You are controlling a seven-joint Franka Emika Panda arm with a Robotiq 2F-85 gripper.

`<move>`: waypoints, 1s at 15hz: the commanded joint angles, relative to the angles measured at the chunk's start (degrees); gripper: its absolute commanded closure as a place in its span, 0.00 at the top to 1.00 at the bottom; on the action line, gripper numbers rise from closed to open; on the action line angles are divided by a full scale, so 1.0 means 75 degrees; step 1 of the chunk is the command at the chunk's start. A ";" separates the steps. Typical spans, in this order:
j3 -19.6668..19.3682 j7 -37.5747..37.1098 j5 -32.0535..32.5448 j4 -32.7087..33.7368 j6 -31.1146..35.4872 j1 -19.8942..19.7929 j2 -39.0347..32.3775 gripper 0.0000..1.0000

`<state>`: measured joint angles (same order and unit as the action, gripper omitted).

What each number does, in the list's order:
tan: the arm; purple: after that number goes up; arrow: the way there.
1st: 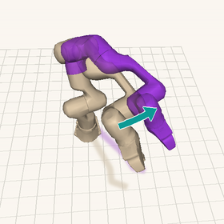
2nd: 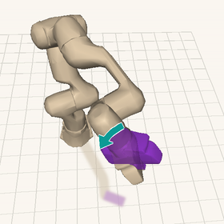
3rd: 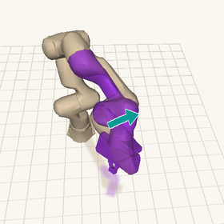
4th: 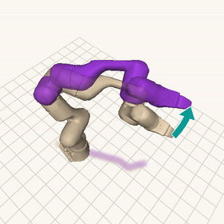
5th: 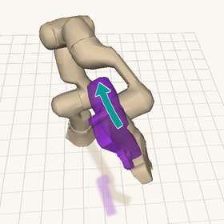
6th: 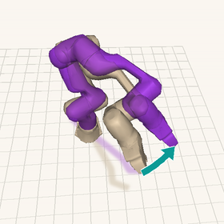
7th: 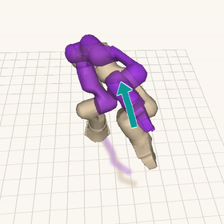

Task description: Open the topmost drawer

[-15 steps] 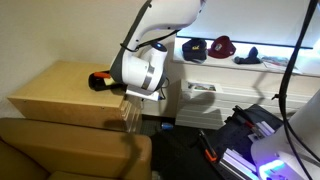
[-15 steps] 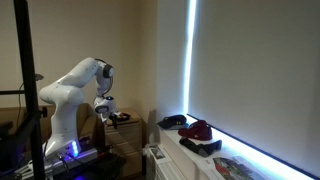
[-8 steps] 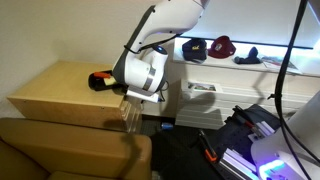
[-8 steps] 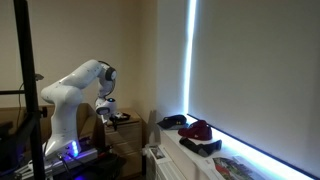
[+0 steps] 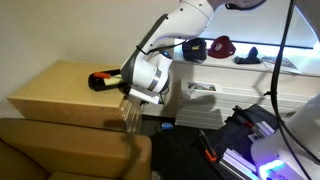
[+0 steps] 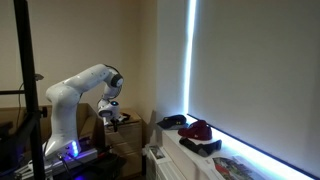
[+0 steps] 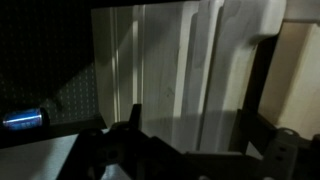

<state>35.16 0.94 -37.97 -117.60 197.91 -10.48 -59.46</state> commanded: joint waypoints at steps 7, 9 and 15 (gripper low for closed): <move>-0.3239 -0.0988 -0.0808 0.0509 -0.0013 0.3720 0.0876 1.00; -0.3604 -0.1071 -0.1203 0.0254 0.0020 0.4405 0.0775 1.00; -0.3604 -0.2214 -0.1211 -0.0885 -0.0078 0.4519 0.0927 1.00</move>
<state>7.84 -12.77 -46.62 -118.17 198.49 23.05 -51.74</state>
